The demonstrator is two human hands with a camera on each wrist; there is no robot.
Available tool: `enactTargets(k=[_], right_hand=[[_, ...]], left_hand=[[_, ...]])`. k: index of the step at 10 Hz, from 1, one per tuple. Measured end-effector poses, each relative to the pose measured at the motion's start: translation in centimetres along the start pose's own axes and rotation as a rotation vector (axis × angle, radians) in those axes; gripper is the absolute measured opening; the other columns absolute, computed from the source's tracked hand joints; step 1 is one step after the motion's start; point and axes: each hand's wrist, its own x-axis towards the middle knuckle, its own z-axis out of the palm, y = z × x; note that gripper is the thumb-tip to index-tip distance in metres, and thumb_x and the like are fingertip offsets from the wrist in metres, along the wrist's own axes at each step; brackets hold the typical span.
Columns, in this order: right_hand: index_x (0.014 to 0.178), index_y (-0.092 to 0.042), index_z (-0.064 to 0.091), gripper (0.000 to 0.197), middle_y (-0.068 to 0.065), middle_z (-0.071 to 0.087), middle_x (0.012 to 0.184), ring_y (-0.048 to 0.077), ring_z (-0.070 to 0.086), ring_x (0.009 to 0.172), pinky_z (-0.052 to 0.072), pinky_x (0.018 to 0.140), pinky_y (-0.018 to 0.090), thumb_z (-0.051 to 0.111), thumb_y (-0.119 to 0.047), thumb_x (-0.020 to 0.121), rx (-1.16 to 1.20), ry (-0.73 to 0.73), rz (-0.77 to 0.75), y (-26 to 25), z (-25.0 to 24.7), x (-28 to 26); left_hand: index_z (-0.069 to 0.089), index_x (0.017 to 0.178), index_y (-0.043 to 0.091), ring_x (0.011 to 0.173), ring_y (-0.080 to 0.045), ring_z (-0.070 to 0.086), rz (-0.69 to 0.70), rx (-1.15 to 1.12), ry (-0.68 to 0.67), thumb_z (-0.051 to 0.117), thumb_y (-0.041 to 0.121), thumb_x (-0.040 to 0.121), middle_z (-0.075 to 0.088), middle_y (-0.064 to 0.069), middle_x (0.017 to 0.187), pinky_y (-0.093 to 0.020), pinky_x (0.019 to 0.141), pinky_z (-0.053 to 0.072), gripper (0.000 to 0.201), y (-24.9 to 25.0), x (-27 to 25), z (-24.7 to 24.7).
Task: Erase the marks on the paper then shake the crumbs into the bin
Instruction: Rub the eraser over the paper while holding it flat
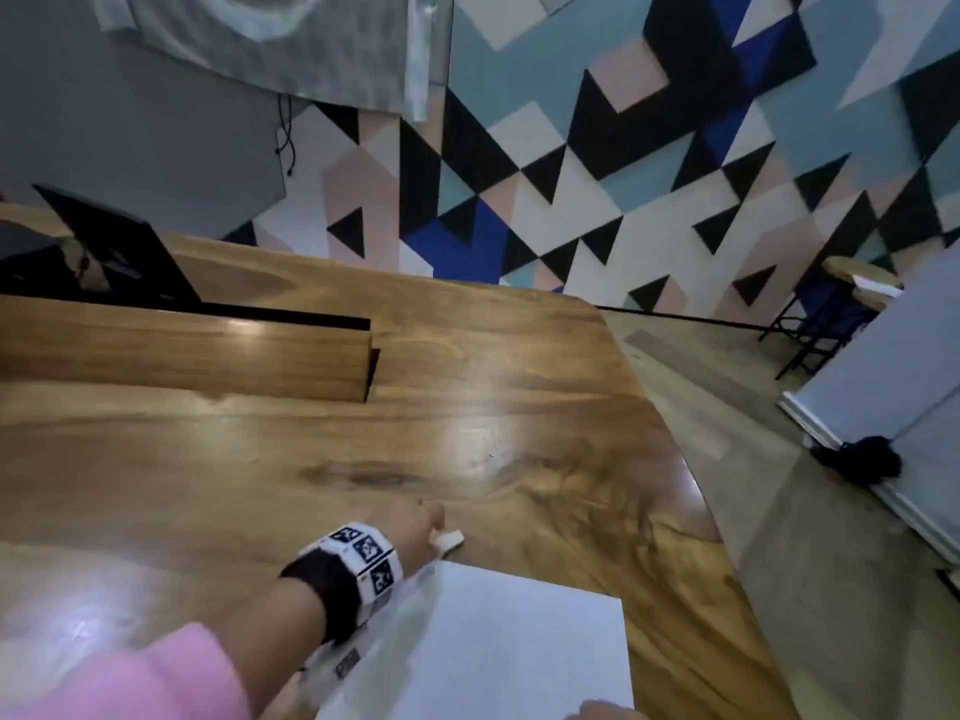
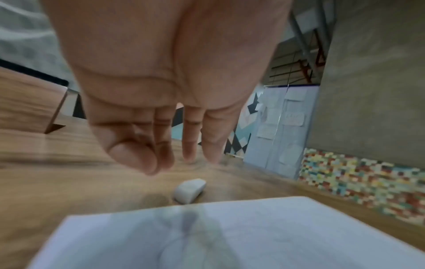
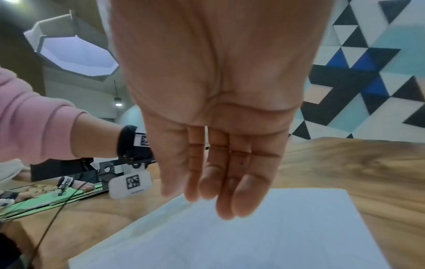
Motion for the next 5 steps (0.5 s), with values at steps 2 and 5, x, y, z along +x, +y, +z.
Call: enactTargets(k=[2, 5], right_hand=[[0.108, -0.019, 0.059, 0.023, -0.019, 0.028, 0.075, -0.013, 0.029, 0.069, 0.027, 0.061, 0.003, 0.055, -0.029, 0.089, 0.018, 0.012, -0.041, -3.3, -6.3, 7.5], [0.105, -0.024, 0.059, 0.019, -0.017, 0.037, 0.084, -0.002, 0.042, 0.077, 0.03, 0.066, 0.006, 0.057, -0.024, 0.086, 0.018, 0.055, -0.006, -3.1, -4.0, 10.4]], left_hand=[[0.046, 0.105, 0.01, 0.097, -0.036, 0.056, -0.059, -0.042, 0.016, 0.057, 0.022, 0.08, 0.052, -0.017, 0.114, -0.04, 0.085, 0.048, 0.03, 0.5, 2.4, 2.5], [0.056, 0.102, 0.009, 0.097, -0.03, 0.059, -0.091, -0.218, 0.038, 0.059, 0.021, 0.082, 0.065, -0.015, 0.107, -0.032, 0.078, 0.046, 0.023, -2.6, 1.4, 0.3]])
